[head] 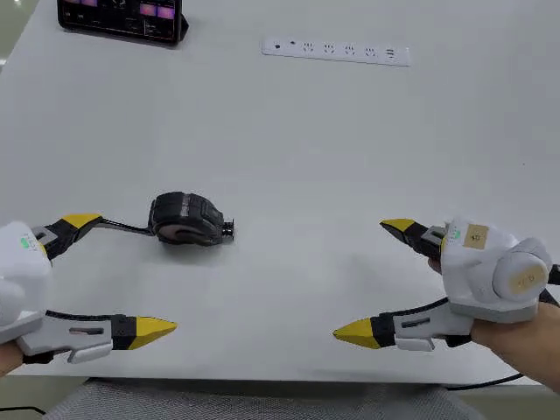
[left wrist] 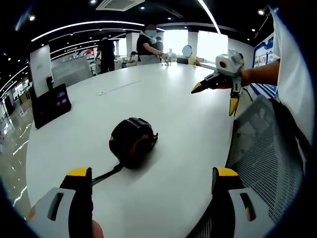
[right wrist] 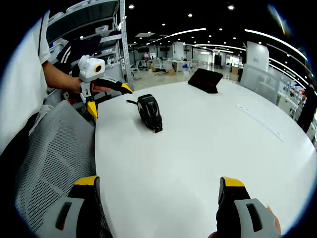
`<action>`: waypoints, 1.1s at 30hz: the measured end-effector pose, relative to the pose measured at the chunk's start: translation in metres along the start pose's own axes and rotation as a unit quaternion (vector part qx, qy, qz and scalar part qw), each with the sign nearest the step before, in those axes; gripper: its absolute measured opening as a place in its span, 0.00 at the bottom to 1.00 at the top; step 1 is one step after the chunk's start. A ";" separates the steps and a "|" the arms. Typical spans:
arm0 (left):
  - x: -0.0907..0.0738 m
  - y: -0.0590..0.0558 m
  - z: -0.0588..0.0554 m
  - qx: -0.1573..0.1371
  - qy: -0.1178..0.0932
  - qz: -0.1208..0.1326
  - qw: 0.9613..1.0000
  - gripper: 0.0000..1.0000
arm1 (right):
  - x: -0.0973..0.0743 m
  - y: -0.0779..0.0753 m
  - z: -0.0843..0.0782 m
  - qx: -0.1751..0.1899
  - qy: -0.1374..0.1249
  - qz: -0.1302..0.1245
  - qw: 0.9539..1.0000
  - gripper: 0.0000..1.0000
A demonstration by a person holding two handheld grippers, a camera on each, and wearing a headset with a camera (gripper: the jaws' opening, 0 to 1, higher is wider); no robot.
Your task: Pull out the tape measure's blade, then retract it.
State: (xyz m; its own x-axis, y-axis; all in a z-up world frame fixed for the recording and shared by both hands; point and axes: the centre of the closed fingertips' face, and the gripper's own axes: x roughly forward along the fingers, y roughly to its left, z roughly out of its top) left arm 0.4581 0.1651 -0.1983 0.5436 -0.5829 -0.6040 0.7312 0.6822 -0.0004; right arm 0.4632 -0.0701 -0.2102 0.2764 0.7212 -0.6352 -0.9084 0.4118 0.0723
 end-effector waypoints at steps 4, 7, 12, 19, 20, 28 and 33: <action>-0.002 0.001 -0.001 0.004 0.000 0.001 1.000 0.99 | -0.003 0.000 -0.002 0.005 -0.002 -0.003 1.000 0.99; -0.003 0.001 -0.003 0.005 0.001 -0.001 1.000 0.99 | -0.005 0.000 -0.004 0.009 -0.003 -0.005 1.000 0.99; -0.006 0.001 -0.006 0.010 0.003 -0.002 1.000 0.99 | -0.008 0.000 -0.007 0.014 -0.002 -0.007 1.000 0.99; -0.008 0.000 -0.010 0.011 0.009 -0.006 1.000 0.99 | -0.010 0.001 -0.009 0.019 0.000 -0.008 1.000 0.99; -0.008 0.000 -0.011 0.007 0.011 -0.008 1.000 0.99 | -0.011 0.001 -0.009 0.019 -0.001 -0.008 1.000 0.99; -0.008 0.001 -0.012 0.013 0.011 -0.005 1.000 0.99 | -0.014 0.003 -0.015 0.022 0.006 -0.005 1.000 0.99; -0.008 -0.001 -0.013 0.011 0.014 -0.011 1.000 0.99 | -0.017 0.004 -0.018 0.024 0.008 -0.005 1.000 0.99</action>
State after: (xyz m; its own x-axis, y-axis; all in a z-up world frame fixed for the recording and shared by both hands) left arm 0.4475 0.1747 -0.2037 0.5159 -0.5847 -0.6261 0.7516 0.6596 0.0032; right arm 0.4494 -0.0912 -0.2133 0.2801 0.7074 -0.6490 -0.8891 0.4461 0.1026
